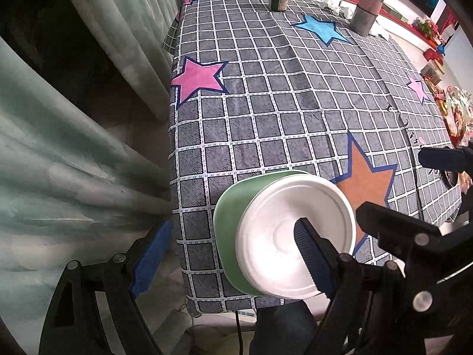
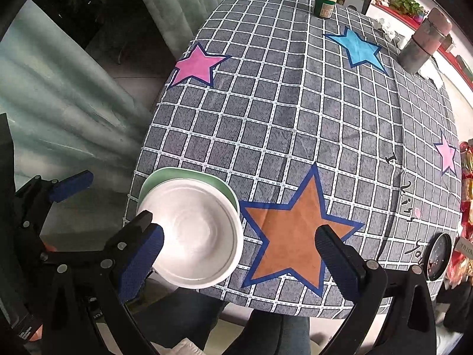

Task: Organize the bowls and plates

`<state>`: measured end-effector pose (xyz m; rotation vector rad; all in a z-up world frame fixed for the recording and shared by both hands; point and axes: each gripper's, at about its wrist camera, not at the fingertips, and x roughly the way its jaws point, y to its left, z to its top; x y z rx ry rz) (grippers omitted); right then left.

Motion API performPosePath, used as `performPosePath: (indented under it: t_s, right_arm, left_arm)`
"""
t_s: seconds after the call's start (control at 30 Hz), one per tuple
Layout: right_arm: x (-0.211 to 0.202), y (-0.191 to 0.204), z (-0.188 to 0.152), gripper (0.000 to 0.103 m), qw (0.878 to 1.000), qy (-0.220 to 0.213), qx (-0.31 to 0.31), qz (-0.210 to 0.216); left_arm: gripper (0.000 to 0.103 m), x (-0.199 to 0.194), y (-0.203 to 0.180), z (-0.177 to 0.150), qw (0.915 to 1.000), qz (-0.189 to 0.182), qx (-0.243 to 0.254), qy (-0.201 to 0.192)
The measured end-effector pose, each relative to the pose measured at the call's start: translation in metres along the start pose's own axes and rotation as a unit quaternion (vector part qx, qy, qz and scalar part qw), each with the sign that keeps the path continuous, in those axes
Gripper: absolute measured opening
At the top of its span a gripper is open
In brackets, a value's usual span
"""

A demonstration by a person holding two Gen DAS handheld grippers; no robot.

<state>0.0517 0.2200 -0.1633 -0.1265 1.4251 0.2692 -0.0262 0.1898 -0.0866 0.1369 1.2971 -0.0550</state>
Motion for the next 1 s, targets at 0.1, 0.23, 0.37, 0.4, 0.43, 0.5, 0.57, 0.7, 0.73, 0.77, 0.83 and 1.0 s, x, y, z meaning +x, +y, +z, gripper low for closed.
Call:
performPosePath:
  t_s: [0.1, 0.23, 0.37, 0.4, 0.43, 0.5, 0.57, 0.7, 0.73, 0.77, 0.83, 1.0]
  right_arm:
    - [-0.002, 0.000, -0.001, 0.103, 1.000, -0.003, 0.002, -0.001]
    - [-0.005, -0.001, -0.003, 0.103, 1.000, -0.002, 0.003, -0.003]
    - [-0.006, -0.002, -0.002, 0.103, 1.000, -0.002, 0.004, -0.004]
    - [-0.004, -0.003, -0.002, 0.103, 1.000, -0.002, 0.005, -0.003]
    - [-0.003, -0.004, -0.001, 0.103, 1.000, -0.001, 0.007, -0.001]
    - [-0.001, -0.006, 0.000, 0.103, 1.000, 0.000, 0.011, 0.004]
    - [-0.001, -0.008, 0.002, 0.103, 1.000, 0.001, 0.014, 0.005]
    - [-0.004, -0.009, 0.003, 0.103, 1.000, 0.001, 0.016, 0.009]
    - [-0.003, -0.010, 0.003, 0.103, 1.000, 0.002, 0.014, 0.009]
    - [-0.001, -0.010, 0.004, 0.103, 1.000, 0.004, 0.012, 0.010]
    - [0.004, -0.011, 0.005, 0.103, 1.000, 0.011, 0.009, 0.013]
    - [0.007, -0.017, 0.009, 0.103, 0.999, 0.029, 0.001, 0.031]
  left_arm:
    - [0.088, -0.001, -0.001, 0.000, 1.0000, 0.000, 0.003, -0.001]
    - [0.088, -0.002, -0.004, 0.001, 1.0000, -0.004, 0.007, 0.001]
    - [0.088, 0.000, -0.007, 0.003, 0.9999, -0.005, 0.013, 0.001]
    - [0.088, 0.001, -0.007, 0.004, 0.9999, -0.004, 0.013, 0.002]
    - [0.088, 0.003, -0.007, 0.005, 0.9999, -0.004, 0.013, 0.004]
    - [0.088, 0.002, -0.006, 0.006, 0.9999, 0.000, 0.014, 0.004]
    - [0.088, 0.002, -0.006, 0.008, 0.9999, 0.001, 0.014, 0.005]
    - [0.088, 0.005, -0.010, 0.008, 0.9997, -0.004, 0.018, 0.013]
    - [0.088, 0.006, -0.011, 0.007, 0.9997, -0.004, 0.017, 0.016]
    - [0.088, 0.008, -0.012, 0.007, 0.9997, -0.004, 0.016, 0.018]
    - [0.088, 0.013, -0.008, 0.007, 0.9997, -0.001, 0.001, 0.026]
    - [0.088, 0.002, 0.002, 0.002, 0.9974, -0.032, -0.064, 0.009]
